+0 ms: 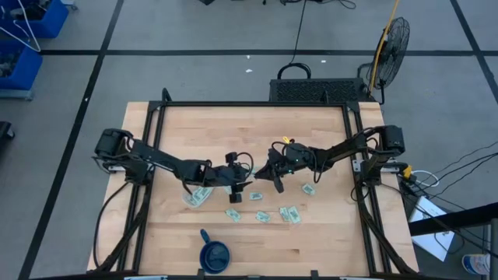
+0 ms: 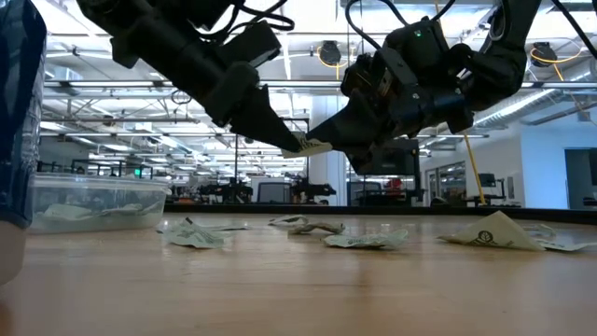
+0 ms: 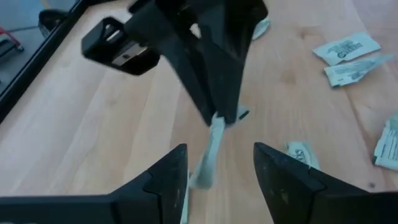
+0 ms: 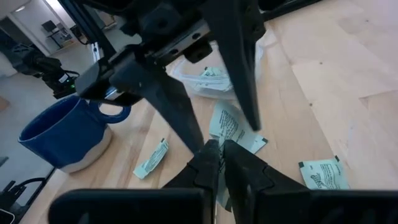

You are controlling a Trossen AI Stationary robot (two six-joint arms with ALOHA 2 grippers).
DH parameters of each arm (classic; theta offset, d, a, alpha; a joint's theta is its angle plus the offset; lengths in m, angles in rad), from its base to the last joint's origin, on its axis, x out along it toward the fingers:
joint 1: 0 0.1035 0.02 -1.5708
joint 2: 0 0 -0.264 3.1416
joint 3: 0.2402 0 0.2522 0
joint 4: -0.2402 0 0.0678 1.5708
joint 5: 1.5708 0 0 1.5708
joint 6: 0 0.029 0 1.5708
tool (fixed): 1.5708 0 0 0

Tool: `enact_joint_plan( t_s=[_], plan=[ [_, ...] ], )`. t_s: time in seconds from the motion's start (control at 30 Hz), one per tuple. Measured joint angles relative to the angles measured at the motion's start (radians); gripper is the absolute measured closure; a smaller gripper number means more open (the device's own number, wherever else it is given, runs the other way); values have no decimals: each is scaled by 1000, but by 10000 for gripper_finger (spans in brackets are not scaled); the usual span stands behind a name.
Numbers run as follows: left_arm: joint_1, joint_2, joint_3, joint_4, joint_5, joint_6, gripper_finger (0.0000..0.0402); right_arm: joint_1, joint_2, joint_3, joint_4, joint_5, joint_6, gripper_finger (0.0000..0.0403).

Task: Pick and place Stevia / Truvia into bins
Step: Put the stevia packet into the transparent container

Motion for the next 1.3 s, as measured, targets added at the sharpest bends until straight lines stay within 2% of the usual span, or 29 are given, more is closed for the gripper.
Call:
enact_joint_plan(
  t_s=[0.2, 0.53, 0.73, 1.0, 1.1, 1.3],
  plan=[
    [0, 10, 0, 34, 0, 20, 245, 0, 0, 0, 0, 0, -5, 385],
    [3, 10, 0, 58, -1, 75, 333, 0, 0, 0, 0, 2, -1, 384],
    [7, 10, 0, 54, -1, 74, 389, 0, 0, 0, 0, 2, -2, 357],
    [8, 10, 0, 33, -4, 71, 385, 0, -1, 0, 0, 2, -1, 297],
    [7, 9, 0, -27, -10, 49, 395, -3, -1, 1, -8, 6, -4, 284],
    [-13, -41, 0, -225, -107, -30, 391, -2, -2, 1, -62, 7, -8, 278]
  ],
)
